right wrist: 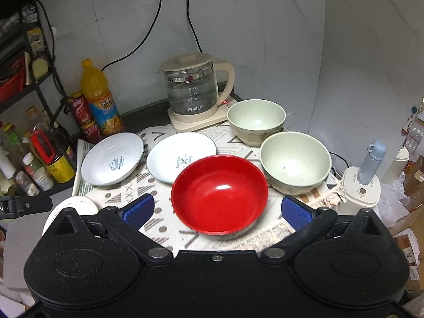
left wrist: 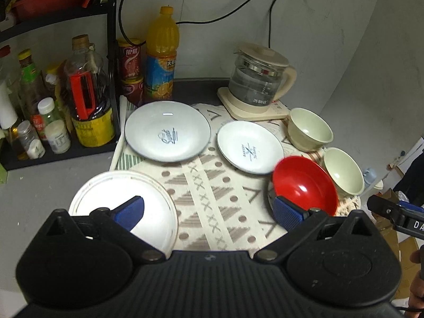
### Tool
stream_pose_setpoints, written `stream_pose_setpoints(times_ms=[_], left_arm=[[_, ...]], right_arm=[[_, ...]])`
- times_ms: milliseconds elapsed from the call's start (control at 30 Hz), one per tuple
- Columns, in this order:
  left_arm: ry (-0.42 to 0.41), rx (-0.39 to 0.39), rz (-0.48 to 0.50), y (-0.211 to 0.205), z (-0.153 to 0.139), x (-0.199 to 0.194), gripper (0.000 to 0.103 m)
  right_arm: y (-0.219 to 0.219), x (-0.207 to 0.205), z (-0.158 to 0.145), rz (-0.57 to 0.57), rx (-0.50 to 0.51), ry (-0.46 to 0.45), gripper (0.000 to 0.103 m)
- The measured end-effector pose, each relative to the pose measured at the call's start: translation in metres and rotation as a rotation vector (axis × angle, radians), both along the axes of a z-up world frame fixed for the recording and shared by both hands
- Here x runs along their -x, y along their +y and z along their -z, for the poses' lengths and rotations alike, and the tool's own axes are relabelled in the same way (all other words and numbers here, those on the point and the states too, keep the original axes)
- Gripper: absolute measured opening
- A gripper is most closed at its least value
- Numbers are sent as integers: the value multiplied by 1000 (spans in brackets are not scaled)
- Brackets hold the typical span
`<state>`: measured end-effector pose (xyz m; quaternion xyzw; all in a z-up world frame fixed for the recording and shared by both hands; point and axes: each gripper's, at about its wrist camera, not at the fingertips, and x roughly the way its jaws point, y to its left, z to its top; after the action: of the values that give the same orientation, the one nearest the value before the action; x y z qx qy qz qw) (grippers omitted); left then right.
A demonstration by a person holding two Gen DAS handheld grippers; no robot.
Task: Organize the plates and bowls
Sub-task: 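Move both grippers forward toward the large cream bowl beside the red bowl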
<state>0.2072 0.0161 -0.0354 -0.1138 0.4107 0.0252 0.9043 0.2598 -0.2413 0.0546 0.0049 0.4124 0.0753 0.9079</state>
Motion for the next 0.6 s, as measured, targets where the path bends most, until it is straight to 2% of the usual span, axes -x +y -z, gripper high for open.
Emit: stream_pose_setpoints(times_ms=[267,600], left_arm=[[32,-10,45,1,9,-45,103],[77,-14,90,-26,14,-87,103]], right_arm=[[1,-29,11,55,7,7,103],[-24,-56,18,126,2,25,103]])
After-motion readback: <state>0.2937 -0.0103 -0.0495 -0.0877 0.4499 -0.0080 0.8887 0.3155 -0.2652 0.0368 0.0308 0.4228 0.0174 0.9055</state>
